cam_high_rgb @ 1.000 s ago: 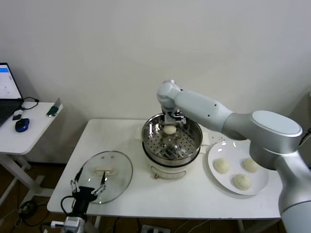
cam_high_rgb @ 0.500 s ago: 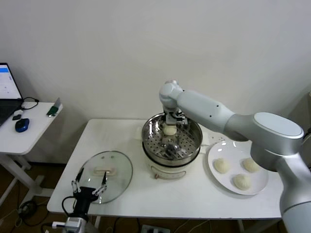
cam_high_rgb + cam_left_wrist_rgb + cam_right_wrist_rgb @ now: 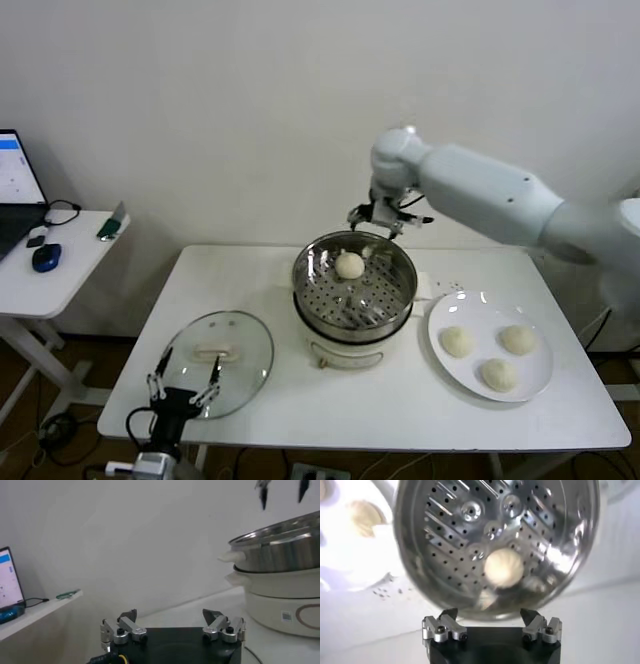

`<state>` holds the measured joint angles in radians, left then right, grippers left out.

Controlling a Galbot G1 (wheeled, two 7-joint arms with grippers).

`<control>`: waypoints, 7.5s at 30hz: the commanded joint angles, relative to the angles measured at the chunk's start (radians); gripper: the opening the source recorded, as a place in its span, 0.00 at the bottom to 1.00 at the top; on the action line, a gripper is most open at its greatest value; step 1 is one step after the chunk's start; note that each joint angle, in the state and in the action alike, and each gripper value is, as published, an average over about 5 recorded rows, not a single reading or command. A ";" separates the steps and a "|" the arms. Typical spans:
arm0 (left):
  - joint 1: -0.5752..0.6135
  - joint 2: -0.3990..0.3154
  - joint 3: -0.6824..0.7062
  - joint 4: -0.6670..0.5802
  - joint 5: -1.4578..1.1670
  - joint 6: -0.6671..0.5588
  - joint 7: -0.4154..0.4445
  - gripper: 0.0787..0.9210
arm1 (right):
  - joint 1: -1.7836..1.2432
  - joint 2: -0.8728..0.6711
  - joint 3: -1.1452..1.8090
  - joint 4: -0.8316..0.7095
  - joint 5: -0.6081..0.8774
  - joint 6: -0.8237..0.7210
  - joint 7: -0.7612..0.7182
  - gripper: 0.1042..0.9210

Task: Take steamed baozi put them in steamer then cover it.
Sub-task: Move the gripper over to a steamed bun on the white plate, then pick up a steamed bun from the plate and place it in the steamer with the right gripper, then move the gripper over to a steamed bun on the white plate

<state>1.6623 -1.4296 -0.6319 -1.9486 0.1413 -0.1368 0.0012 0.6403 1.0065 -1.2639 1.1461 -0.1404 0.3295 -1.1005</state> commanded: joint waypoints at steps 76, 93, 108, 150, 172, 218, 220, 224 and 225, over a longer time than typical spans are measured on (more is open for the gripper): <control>0.036 0.003 -0.019 -0.002 0.016 -0.017 -0.019 0.88 | -0.456 -0.217 0.193 -0.210 0.313 -0.441 -0.006 0.74; 0.035 0.003 0.013 -0.018 0.031 -0.012 -0.014 0.88 | 0.200 -0.114 -0.233 -0.214 0.764 -0.457 -0.035 0.74; 0.048 0.010 0.021 -0.045 0.034 -0.011 -0.012 0.88 | 0.052 0.189 -0.153 -0.184 0.890 -0.589 0.044 0.74; 0.056 0.014 0.017 -0.040 0.036 -0.014 -0.012 0.88 | -0.131 0.333 -0.182 -0.255 0.811 -0.597 0.079 0.88; 0.060 0.016 0.028 -0.044 0.047 -0.017 -0.012 0.88 | 0.194 -0.346 -0.304 0.244 0.708 -0.548 0.009 0.88; 0.091 0.003 0.007 -0.030 0.070 -0.017 -0.015 0.88 | -0.609 -0.437 0.213 0.060 0.148 -0.454 -0.007 0.88; 0.089 0.003 0.007 -0.029 0.071 -0.016 -0.015 0.88 | -0.608 -0.431 0.212 0.055 0.149 -0.452 -0.009 0.88; 0.088 0.003 0.007 -0.029 0.072 -0.016 -0.016 0.88 | -0.600 -0.423 0.207 0.049 0.150 -0.450 -0.016 0.86; 0.088 0.003 0.007 -0.029 0.072 -0.016 -0.016 0.88 | -0.598 -0.422 0.206 0.047 0.150 -0.448 -0.017 0.85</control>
<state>1.7506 -1.4278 -0.6247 -1.9779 0.2123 -0.1537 -0.0143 0.0607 0.5674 -1.0675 1.2059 0.0198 -0.1197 -1.1183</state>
